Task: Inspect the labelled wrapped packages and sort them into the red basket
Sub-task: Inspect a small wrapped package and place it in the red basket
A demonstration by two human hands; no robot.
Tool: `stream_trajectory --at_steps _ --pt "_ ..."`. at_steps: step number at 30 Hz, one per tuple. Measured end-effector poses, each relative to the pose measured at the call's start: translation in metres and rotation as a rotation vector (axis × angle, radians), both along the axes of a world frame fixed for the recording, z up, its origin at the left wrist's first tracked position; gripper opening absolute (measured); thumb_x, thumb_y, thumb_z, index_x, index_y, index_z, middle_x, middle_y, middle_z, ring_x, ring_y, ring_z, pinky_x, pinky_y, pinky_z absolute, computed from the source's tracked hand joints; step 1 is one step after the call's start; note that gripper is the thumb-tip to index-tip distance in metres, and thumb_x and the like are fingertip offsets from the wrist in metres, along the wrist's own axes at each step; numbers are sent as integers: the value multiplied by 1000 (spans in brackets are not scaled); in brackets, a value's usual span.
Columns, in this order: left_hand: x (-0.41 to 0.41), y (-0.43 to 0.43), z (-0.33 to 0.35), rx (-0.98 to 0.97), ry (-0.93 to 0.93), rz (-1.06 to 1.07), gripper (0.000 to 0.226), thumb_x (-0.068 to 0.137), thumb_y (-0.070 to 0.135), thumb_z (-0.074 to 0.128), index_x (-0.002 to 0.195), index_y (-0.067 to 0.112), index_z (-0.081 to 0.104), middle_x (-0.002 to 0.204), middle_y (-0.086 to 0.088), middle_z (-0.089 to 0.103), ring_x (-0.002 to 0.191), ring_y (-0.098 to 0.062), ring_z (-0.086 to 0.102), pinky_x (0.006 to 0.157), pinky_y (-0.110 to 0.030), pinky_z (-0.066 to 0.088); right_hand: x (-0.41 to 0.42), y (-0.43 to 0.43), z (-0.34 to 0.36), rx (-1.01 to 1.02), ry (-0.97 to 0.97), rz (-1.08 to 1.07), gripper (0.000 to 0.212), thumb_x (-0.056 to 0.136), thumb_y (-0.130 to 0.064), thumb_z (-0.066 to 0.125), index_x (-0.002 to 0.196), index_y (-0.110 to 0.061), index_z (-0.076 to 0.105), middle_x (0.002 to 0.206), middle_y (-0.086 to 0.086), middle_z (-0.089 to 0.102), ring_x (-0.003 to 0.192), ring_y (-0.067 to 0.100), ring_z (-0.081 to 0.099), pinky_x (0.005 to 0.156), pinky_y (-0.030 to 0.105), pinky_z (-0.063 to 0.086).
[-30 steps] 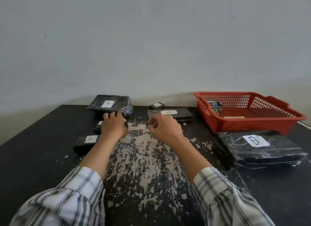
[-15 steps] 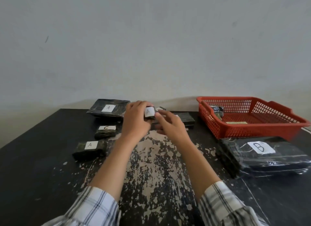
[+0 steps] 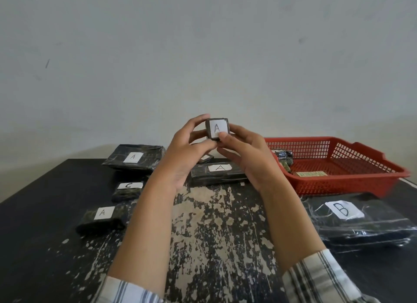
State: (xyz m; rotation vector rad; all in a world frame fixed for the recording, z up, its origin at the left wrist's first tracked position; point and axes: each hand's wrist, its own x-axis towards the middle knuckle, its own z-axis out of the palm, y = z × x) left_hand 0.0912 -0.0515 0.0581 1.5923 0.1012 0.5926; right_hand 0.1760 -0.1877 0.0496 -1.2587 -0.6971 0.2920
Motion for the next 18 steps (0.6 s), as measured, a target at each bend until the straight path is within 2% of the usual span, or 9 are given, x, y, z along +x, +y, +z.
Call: stream_trajectory --at_steps 3,8,11,15,18 --pt "-2 -2 2 -123 -51 -30 42 92 10 74 131 25 68 112 -5 78 111 -19 72 99 -32 57 -1 -3 4 -6 -7 -1 31 98 -14 70 129 -15 68 109 1 79 99 12 76 92 26 60" --pt "-5 -6 7 -112 -101 75 32 91 12 75 121 25 75 107 -6 79 107 -18 75 100 -36 58 -4 -7 10 -28 -28 -2 32 97 -19 71 129 -14 69 109 3 80 102 15 77 92 27 61" --pt "-7 -9 11 -92 -117 101 33 87 16 79 118 26 76 106 -5 80 105 -15 75 100 -36 58 -5 -9 14 -26 -13 4 29 99 -20 69 126 -11 72 110 9 79 102 19 76 93 30 61" --pt "-11 -7 12 -70 -115 79 34 89 16 78 120 29 76 110 -5 79 109 -16 74 101 -38 57 -6 -10 16 -29 -30 -26 28 97 -20 71 123 -10 73 105 7 80 99 18 77 89 27 62" --pt "-13 -5 13 -131 -123 11 37 91 14 75 127 21 71 108 -7 79 106 -16 75 96 -32 59 -7 -10 17 -10 -33 -29 26 97 -19 72 121 -9 73 101 5 81 96 16 77 90 28 61"
